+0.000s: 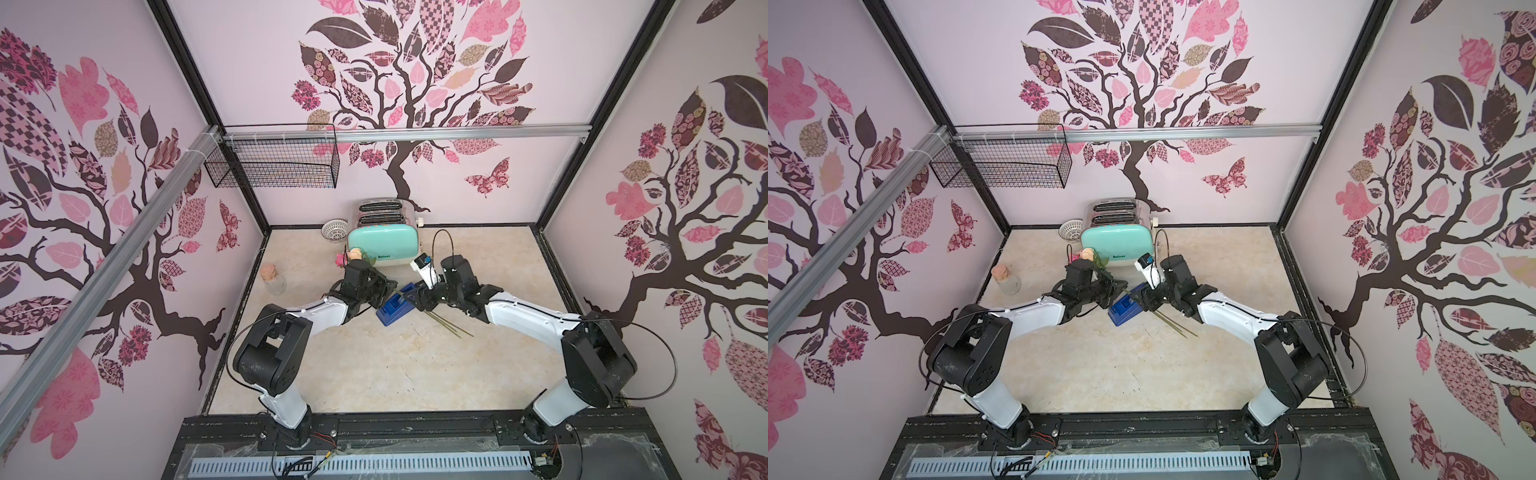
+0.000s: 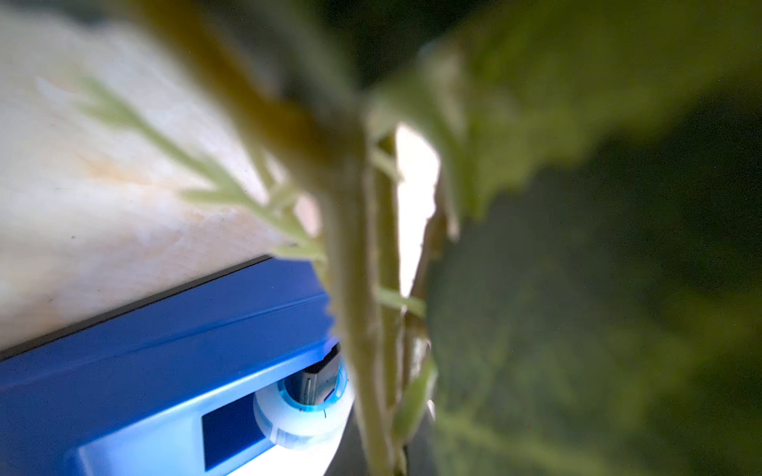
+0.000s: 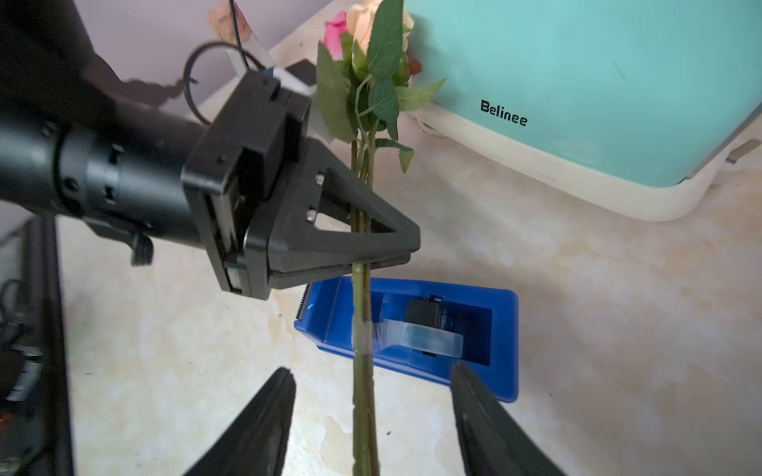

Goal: Wrap bouquets with tape
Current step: Wrap the tape around the bouquet.

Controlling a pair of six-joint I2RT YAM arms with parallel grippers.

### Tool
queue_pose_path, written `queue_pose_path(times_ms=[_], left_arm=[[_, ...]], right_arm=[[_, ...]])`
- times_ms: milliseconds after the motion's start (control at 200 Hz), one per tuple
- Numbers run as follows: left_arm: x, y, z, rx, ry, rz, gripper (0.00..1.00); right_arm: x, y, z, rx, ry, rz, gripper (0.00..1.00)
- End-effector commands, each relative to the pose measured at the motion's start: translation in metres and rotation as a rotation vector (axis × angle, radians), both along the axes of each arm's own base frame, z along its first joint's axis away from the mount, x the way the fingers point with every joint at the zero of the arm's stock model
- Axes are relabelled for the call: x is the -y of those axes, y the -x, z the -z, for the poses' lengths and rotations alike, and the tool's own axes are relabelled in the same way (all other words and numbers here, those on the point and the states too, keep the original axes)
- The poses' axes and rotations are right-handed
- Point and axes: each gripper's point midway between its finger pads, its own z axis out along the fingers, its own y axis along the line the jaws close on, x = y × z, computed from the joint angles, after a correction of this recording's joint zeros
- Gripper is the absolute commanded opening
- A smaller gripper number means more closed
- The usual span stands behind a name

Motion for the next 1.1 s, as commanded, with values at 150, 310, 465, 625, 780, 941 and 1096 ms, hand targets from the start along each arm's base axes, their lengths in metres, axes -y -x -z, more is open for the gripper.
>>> queue_pose_path(times_ms=[150,310,465,625,780,941,1096], left_arm=[[0.005,-0.007,-0.014,0.079,-0.005,0.022,0.00],[0.005,-0.009,-0.015,0.079,-0.010,0.022,0.00],[0.006,-0.009,-0.014,0.077,-0.008,0.025,0.00],[0.006,-0.010,-0.016,0.081,-0.005,0.026,0.00],[0.005,-0.007,-0.015,0.063,-0.008,0.027,0.00],[0.000,0.000,-0.015,0.027,-0.001,0.029,0.29],[-0.008,0.009,-0.010,-0.023,-0.018,0.021,0.35]], right_arm=[[-0.017,0.019,0.019,-0.447,-0.195,-0.127,0.59],[-0.018,0.020,0.031,-0.527,-0.207,-0.150,0.48],[-0.014,0.016,0.036,-0.491,-0.160,-0.133,0.29],[-0.010,0.012,0.041,-0.456,-0.096,-0.124,0.02],[-0.009,0.008,0.041,-0.307,0.032,-0.109,0.00],[-0.011,0.003,0.039,-0.101,0.189,-0.075,0.00],[-0.009,-0.007,0.026,0.079,0.268,-0.022,0.00]])
